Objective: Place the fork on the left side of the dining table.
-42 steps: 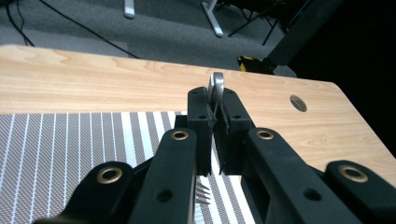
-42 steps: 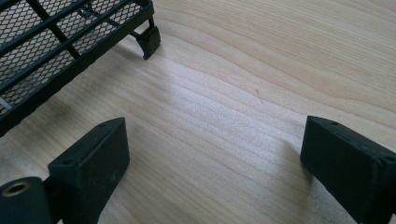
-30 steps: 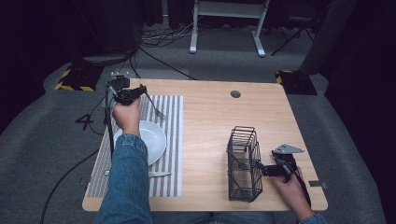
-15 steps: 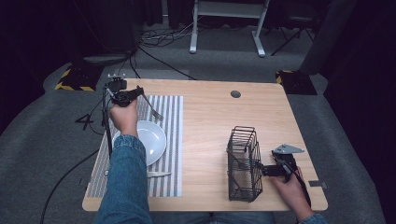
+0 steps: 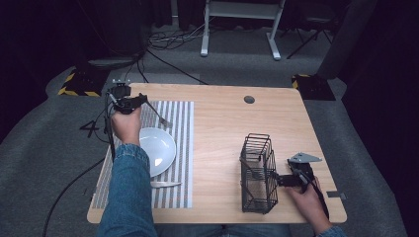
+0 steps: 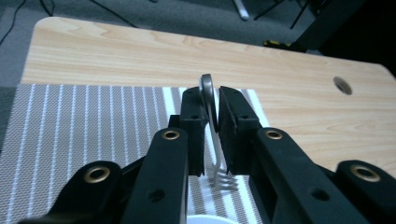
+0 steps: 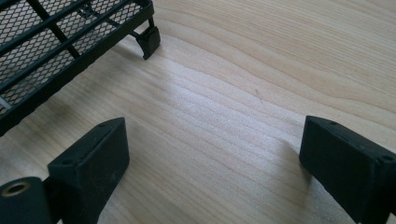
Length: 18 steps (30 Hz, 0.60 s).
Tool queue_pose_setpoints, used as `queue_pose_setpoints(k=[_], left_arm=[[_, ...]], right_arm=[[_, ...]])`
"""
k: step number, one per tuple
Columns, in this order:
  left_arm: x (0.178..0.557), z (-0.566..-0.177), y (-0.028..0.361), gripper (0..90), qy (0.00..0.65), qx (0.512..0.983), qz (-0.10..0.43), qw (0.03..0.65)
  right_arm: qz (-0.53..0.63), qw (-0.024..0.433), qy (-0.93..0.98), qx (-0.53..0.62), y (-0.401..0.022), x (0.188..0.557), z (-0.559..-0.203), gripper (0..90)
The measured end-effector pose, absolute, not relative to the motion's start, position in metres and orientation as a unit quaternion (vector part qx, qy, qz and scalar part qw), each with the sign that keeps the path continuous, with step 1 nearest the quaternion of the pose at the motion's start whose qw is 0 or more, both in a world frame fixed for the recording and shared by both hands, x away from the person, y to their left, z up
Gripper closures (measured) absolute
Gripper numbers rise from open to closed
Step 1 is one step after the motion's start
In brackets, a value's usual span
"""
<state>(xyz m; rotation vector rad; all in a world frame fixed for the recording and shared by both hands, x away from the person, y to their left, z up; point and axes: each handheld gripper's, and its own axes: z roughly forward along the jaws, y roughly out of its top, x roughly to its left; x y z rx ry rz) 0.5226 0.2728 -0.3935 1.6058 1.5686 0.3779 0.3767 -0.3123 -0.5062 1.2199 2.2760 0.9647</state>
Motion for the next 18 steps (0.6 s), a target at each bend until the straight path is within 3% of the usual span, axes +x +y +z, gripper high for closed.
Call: queue_pose_setpoints(k=[18], left_arm=[[0.514, -0.404, 0.298, 65.8, 0.619, 0.640, 0.161, 0.427]], right_arm=[[0.344, 0.192, 0.811, 0.434, -0.312, 0.377, -0.506, 8.5]])
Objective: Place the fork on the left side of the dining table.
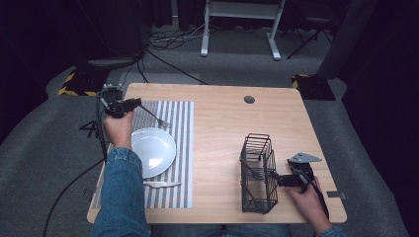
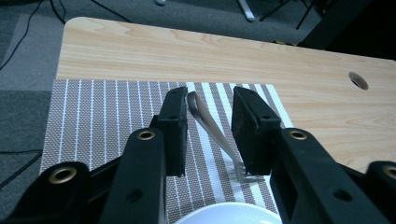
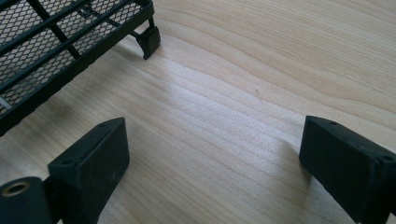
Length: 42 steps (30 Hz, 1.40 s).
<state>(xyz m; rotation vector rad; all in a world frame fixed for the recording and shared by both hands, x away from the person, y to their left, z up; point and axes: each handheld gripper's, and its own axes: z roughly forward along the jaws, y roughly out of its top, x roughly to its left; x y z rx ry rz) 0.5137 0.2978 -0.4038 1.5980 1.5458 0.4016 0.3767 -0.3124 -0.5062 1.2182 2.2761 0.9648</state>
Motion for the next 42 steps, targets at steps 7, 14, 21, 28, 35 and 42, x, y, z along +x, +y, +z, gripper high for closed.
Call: queue_pose_setpoints(k=[7, 14, 21, 28, 35, 42], left_arm=[[0.511, -0.409, 0.306, 64.6, 0.628, 0.637, 0.160, 0.418], [0.509, -0.420, 0.314, 64.0, 0.648, 0.633, 0.146, 0.398], [0.512, -0.429, 0.316, 62.5, 0.664, 0.628, 0.128, 0.386], [0.513, -0.440, 0.321, 62.1, 0.679, 0.624, 0.118, 0.369], [0.518, -0.451, 0.324, 60.9, 0.698, 0.620, 0.095, 0.346], [0.522, -0.461, 0.326, 58.2, 0.712, 0.611, 0.077, 0.336]], right_arm=[[0.344, 0.191, 0.811, 0.434, -0.312, 0.377, -0.506, 8.5], [0.344, 0.191, 0.810, 0.434, -0.312, 0.377, -0.506, 8.5], [0.344, 0.192, 0.811, 0.434, -0.312, 0.377, -0.506, 8.5], [0.344, 0.191, 0.810, 0.434, -0.312, 0.377, -0.506, 8.5], [0.344, 0.191, 0.810, 0.434, -0.312, 0.377, -0.506, 8.5], [0.344, 0.191, 0.810, 0.434, -0.312, 0.377, -0.506, 8.5]])
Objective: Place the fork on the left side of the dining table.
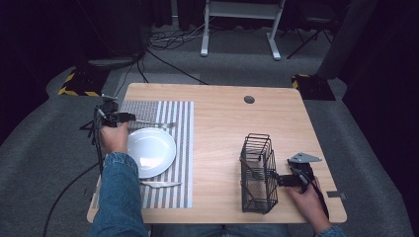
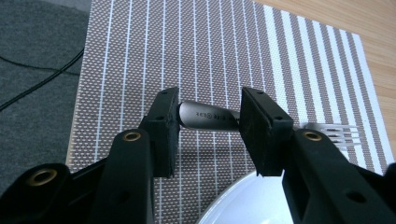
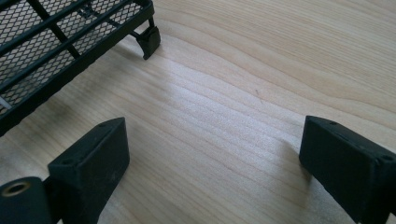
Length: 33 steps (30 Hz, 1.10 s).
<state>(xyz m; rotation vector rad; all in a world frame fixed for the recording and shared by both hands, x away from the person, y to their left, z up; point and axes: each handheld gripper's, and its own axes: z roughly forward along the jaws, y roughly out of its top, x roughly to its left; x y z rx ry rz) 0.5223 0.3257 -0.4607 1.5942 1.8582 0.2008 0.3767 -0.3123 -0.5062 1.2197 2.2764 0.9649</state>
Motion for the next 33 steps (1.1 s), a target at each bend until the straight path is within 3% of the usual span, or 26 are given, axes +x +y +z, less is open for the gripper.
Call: queue_pose_setpoints(k=[16, 33], left_arm=[[0.523, -0.465, 0.328, 50.2, 0.731, 0.599, 0.094, 0.312], [0.505, -0.417, 0.306, 48.2, 0.676, 0.615, 0.130, 0.385]], right_arm=[[0.344, 0.191, 0.811, 0.434, -0.312, 0.377, -0.506, 8.5], [0.344, 0.191, 0.811, 0.434, -0.312, 0.377, -0.506, 8.5]])
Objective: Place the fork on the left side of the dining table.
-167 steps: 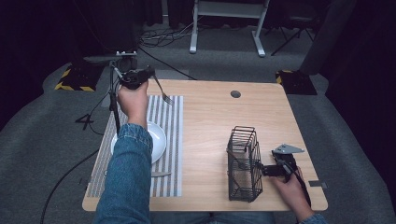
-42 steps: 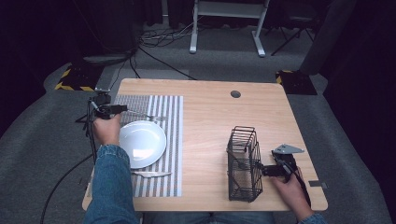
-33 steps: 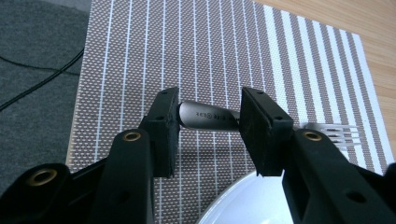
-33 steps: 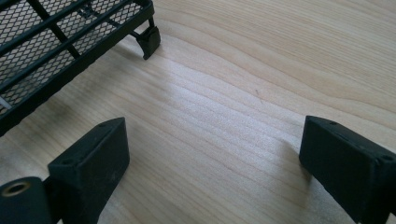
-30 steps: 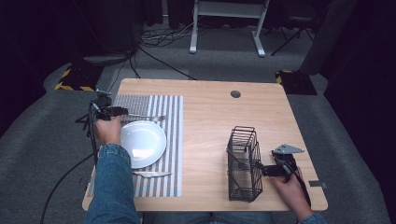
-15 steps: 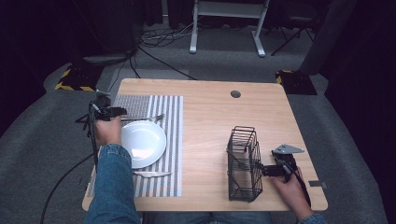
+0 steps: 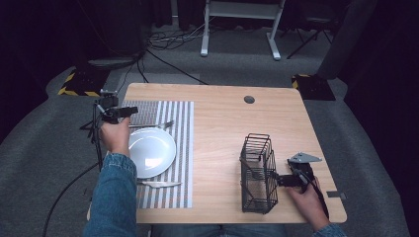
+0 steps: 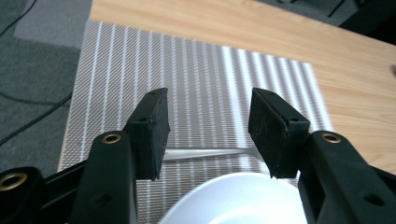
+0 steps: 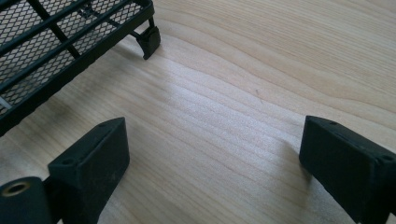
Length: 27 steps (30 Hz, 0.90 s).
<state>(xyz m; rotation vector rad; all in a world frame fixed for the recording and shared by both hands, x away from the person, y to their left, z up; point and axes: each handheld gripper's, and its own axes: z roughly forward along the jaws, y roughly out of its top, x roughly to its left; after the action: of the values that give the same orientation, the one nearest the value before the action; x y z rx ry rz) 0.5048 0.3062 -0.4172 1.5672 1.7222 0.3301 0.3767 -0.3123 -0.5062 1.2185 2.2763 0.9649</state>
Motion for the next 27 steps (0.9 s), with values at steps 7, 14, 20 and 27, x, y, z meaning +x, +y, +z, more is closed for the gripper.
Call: queue_pose_setpoints(k=[7, 14, 20, 27], left_arm=[[0.486, -0.392, 0.292, 47.1, 0.649, 0.629, 0.131, 0.408], [0.464, -0.369, 0.278, 46.4, 0.616, 0.651, 0.144, 0.421], [0.445, -0.353, 0.267, 45.5, 0.590, 0.666, 0.145, 0.433], [0.424, -0.339, 0.255, 43.7, 0.559, 0.689, 0.151, 0.437]], right_arm=[[0.343, 0.191, 0.810, 0.434, -0.312, 0.377, -0.506, 8.5], [0.343, 0.191, 0.810, 0.434, -0.312, 0.377, -0.506, 8.5], [0.343, 0.191, 0.810, 0.434, -0.312, 0.377, -0.506, 8.5], [0.343, 0.191, 0.810, 0.434, -0.312, 0.377, -0.506, 8.5]])
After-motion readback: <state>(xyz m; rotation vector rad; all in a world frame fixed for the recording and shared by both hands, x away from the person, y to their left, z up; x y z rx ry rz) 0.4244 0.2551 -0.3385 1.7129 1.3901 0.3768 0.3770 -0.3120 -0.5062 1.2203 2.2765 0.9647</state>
